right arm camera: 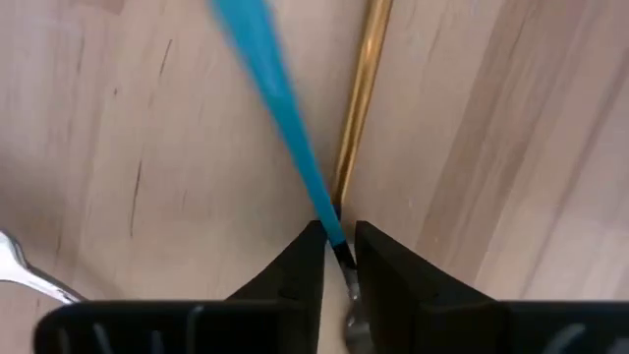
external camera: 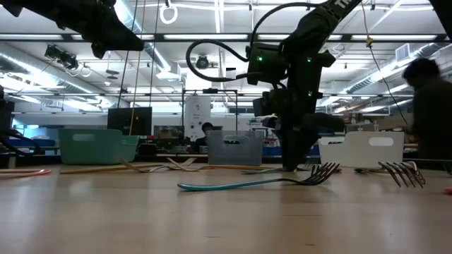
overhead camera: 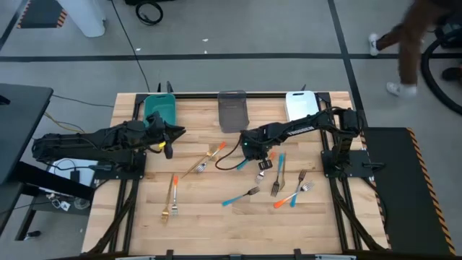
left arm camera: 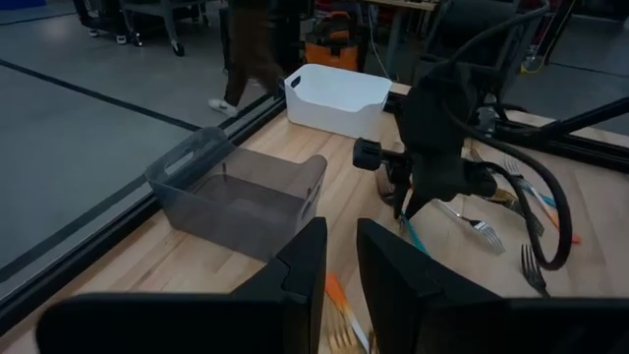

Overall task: Sort silverware by color (type)
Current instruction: Put the top left blue fork into the black bin

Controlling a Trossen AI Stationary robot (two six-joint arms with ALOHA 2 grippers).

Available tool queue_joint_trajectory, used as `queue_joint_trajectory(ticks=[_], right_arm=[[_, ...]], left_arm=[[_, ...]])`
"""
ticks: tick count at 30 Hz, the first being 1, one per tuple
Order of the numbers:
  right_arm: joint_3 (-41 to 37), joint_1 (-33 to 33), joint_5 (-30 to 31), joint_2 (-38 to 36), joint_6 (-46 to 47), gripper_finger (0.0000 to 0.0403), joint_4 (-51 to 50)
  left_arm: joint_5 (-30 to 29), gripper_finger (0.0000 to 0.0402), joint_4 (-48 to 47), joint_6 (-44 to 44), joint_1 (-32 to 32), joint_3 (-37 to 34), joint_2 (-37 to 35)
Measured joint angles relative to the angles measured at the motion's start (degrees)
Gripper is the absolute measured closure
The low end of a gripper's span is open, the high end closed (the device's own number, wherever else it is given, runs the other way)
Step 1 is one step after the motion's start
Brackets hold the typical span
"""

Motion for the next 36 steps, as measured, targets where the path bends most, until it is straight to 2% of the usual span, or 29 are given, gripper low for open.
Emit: queue_joint_trajectory(ticks=[9,24,36], right_arm=[[-0.1,-0.1,0.8,-0.6,0.3,0.0384,-2.3],[0.2,2.6,1.1,-0.7,3.1,0.0388,-3.3],[8.4,4.4,6.4,-0.7,4.9,0.0389,-11.7]], left_arm=[[0.0,0.0333,-0.5,0.0,0.0,0.0,0.0],[0.0,0.0333,-0.6,0.0,0.0,0.0,0.0],[0.0,0.0333,-1.1,0.0,0.0,0.0,0.0]])
